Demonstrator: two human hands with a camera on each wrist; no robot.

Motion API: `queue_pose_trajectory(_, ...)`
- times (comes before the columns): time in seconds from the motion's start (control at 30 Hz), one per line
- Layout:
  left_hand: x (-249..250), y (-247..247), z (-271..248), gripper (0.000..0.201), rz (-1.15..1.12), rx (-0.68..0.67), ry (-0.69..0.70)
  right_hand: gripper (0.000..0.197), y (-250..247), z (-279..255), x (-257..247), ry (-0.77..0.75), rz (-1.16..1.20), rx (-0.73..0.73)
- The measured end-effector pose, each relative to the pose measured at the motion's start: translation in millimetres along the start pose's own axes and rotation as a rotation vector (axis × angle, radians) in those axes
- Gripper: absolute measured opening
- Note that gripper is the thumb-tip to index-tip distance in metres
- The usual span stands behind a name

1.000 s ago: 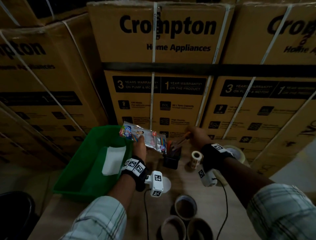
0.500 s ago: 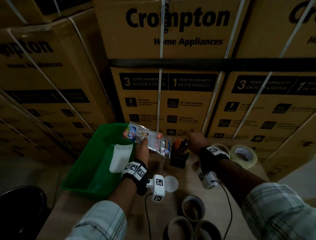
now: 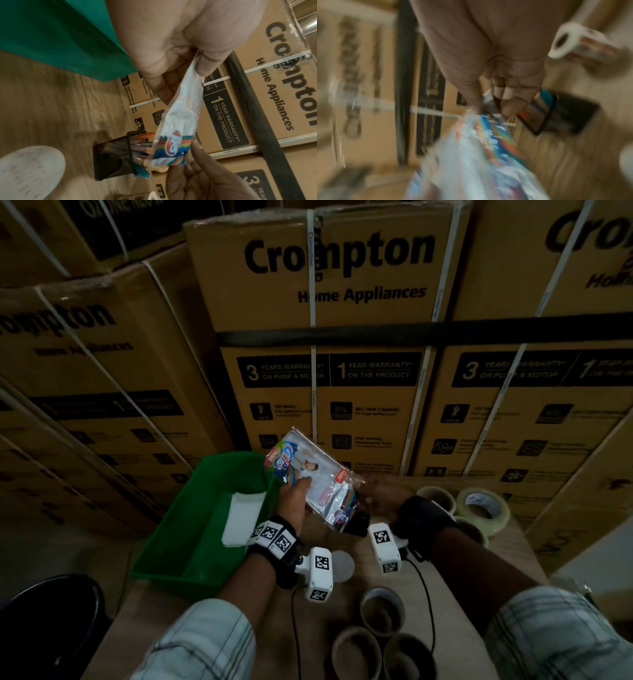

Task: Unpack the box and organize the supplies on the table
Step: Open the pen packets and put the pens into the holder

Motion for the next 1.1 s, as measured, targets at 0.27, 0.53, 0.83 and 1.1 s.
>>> queue_pose_trajectory(0.27,-7,0,-24,0.031,-0.042,0.071,0.029,0.017,-10,-34,3,-0.067,0.09,0.096)
queue_pose_trajectory(0.53,-16,12,-51,0.017,0.219,0.065,0.1,0.011,-49,-67,13,-0.27,-0.066,0.401)
queue_pose_trajectory(0.83,-22,26,-79,0.015,0.066,-0.053,0.039,0.013,-34,-125,32,-0.251,0.111,0.253)
queue_pose_trajectory(1.1,-51,-19,-131,0.02,0.31,-0.155,0.021,0.014,8,-165,74,-0.215,0.006,0.379)
Point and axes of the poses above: each hand's wrist, its own z-axis towards the middle knuckle, its own y-axis out of the palm, x = y × z, the point moved 4 cm from there along z, towards the middle knuckle, and after that the axes turned 10 degrees about -x, right-handed, at the moved point
